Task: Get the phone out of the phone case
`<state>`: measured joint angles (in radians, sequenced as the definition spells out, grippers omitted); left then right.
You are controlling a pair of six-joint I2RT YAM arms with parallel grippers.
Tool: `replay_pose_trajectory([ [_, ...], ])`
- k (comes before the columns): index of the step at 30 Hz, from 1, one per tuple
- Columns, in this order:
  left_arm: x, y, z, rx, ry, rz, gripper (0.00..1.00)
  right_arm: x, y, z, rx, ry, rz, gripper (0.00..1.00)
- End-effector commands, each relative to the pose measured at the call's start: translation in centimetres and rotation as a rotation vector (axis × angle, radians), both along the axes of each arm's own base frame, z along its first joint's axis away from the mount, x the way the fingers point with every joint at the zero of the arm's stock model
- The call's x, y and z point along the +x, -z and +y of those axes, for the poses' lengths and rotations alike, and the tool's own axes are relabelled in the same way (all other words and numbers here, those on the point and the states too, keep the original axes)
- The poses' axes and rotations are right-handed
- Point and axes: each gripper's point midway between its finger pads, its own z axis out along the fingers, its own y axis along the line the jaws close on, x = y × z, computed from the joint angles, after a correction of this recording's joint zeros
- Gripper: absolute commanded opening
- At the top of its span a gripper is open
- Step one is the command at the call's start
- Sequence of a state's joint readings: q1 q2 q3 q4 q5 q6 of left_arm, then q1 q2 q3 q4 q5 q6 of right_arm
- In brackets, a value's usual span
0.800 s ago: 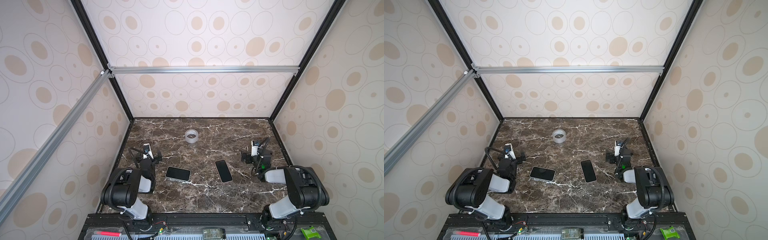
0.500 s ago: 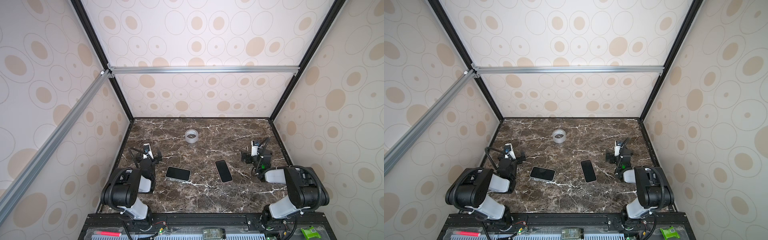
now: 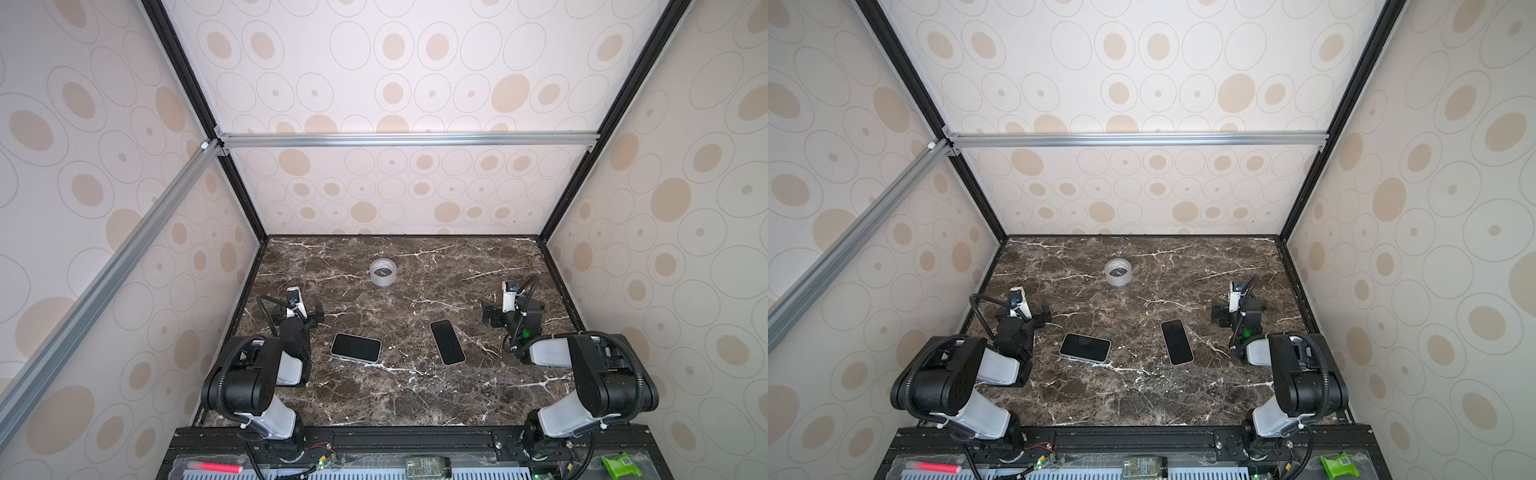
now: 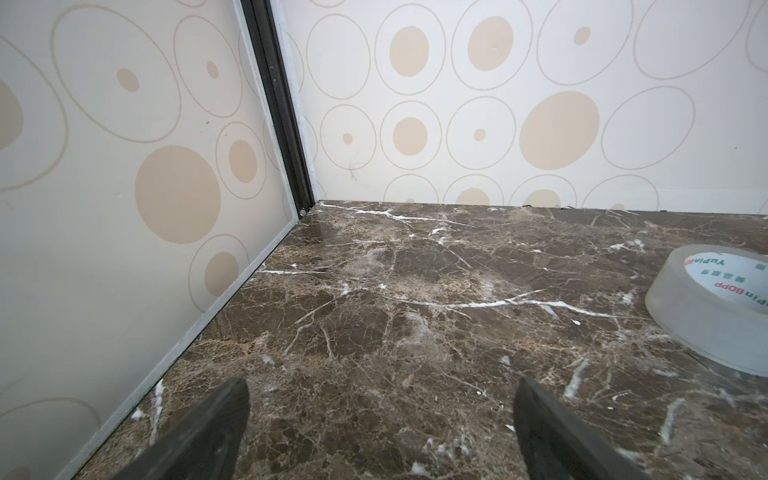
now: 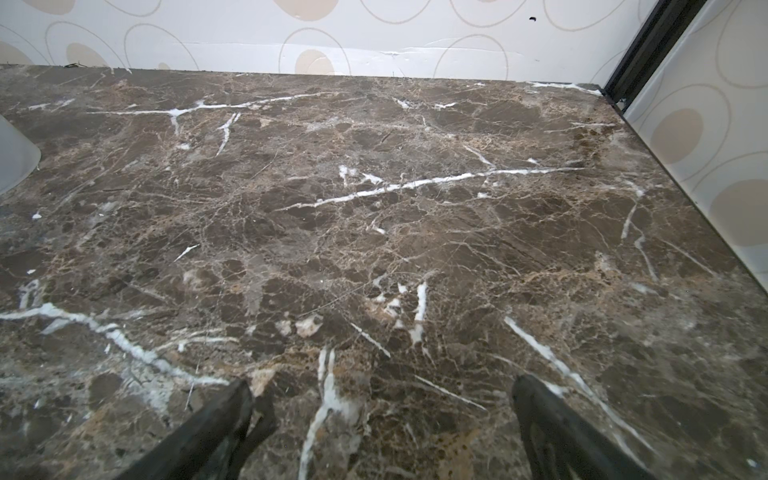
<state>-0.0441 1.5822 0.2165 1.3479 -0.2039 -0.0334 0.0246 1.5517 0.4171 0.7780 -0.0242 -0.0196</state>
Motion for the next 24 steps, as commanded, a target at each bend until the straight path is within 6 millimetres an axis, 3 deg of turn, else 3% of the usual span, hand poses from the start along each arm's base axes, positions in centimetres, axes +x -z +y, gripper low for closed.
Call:
replay_pose_trajectory([
  [1,0.1,-0.7,-0.1,0.004,0.006,-0.027,0.99,0.5,-1.1,-0.1,-0.003,0.001,-0.032,1.00],
  [6,0.0,-0.8,-0.2,0.006,0.010,-0.029,0.99,0.4,-1.1,0.0,-0.005,-0.006,-0.034,1.00],
  [10,-1.2,-2.7,-1.6,0.063,0.031,-0.079,0.99,-0.3,-2.4,0.6,-0.008,-0.041,-0.099,1.00],
  [13,-0.7,-4.0,-1.6,0.060,-0.010,-0.029,0.99,-1.0,-3.9,0.4,-0.020,-0.019,-0.103,1.00],
  [16,-0.4,-6.6,-2.1,0.028,-0.015,-0.051,0.99,-1.6,-5.9,0.4,-0.010,-0.013,-0.105,1.00],
  [20,0.2,-9.2,-2.0,-0.106,-0.038,-0.060,0.99,-2.2,-9.6,-0.5,0.110,0.091,-0.129,1.00],
  [22,0.5,-9.5,-1.5,-0.229,-0.098,-0.032,0.99,-2.5,-10.9,-0.8,0.179,0.140,-0.118,1.00],
  [24,0.8,-8.9,-1.0,-0.330,-0.170,0.044,0.99,-2.9,-11.7,-2.4,0.259,0.283,-0.073,1.00],
])
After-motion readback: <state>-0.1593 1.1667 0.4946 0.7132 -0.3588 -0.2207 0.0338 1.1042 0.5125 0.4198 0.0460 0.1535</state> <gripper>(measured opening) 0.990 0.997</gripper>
